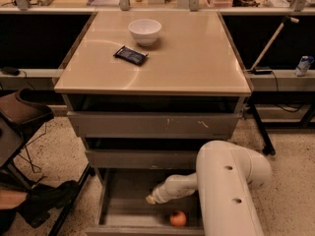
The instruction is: Pick orange from bottom drawer and place on counter
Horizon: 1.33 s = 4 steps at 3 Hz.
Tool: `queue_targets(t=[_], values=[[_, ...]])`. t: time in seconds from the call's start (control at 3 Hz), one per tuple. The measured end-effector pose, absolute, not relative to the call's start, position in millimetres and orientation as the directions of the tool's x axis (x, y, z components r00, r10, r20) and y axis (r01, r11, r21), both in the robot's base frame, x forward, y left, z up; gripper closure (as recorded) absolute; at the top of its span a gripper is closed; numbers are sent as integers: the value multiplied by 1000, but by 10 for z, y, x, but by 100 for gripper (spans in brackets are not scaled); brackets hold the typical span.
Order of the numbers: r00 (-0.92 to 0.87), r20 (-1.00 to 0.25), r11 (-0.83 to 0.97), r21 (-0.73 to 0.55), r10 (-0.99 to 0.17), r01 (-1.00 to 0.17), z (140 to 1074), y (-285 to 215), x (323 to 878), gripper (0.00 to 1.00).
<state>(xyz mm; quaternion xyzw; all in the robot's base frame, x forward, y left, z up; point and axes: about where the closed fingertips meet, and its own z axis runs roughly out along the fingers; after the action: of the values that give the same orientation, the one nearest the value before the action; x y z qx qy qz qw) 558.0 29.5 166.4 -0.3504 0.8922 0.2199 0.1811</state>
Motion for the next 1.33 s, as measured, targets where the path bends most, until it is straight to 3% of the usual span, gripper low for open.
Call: queue_targets(t=[0.33, 1.0, 1.33], values=[[-689, -477, 658, 266, -546, -705, 1664, 295, 5580, 5], [-715, -472, 709, 234, -515, -665, 1753, 62, 5603, 0], [-778, -463, 820, 167, -425, -547, 2034, -517, 5660, 0]])
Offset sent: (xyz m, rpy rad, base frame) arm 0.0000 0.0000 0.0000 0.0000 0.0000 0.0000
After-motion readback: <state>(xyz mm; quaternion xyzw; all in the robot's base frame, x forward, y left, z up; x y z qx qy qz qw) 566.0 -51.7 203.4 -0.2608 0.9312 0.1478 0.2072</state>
